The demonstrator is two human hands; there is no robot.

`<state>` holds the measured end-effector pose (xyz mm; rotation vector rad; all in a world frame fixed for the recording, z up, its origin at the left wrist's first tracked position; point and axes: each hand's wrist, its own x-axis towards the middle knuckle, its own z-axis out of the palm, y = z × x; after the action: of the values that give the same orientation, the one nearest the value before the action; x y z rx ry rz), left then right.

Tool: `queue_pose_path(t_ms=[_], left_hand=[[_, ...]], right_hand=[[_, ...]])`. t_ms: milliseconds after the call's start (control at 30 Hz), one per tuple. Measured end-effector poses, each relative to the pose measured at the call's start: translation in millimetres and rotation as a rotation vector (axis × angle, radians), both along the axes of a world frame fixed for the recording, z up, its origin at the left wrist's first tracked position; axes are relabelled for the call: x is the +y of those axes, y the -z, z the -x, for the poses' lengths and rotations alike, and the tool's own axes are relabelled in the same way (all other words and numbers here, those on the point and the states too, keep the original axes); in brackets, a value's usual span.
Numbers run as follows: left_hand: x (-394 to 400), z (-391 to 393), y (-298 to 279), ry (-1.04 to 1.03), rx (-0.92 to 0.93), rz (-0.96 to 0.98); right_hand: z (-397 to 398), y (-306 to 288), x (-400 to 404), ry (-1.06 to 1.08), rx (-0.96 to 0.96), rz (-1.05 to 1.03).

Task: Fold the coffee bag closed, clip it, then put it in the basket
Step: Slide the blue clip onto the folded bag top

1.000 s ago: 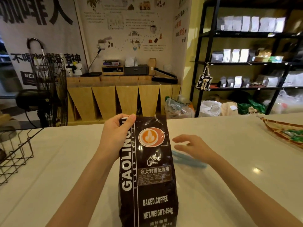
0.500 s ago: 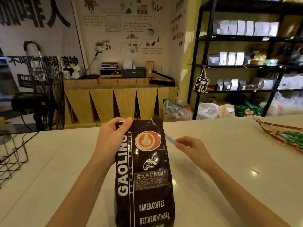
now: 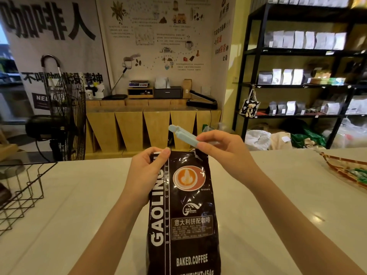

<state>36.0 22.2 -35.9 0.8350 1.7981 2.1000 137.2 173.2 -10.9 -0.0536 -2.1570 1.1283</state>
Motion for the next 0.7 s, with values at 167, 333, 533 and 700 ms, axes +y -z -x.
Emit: queue_pose_path(t_ms=[167, 333, 533, 700], left_hand=[[-0.3, 1.5, 1.9, 0.009, -0.003, 0.0], [1.0, -0.3, 0.0, 0.018, 0.0, -0.012], [-0.4, -4.1, -0.7, 0.043, -0.025, -0.085], [0.0, -7.4, -1.3, 0.017, 0.039, -0.143]], right_hand=[[-3.8, -11.9, 2.6, 0.02, 0.088, 0.163], [-1.7, -37.1, 5.6, -0.163, 0.209, 0.538], [22.6, -21.7, -12.9, -0.21, 0.338, 0.824], [28.0, 5.0, -15.2, -0.174, 0.33, 0.668]])
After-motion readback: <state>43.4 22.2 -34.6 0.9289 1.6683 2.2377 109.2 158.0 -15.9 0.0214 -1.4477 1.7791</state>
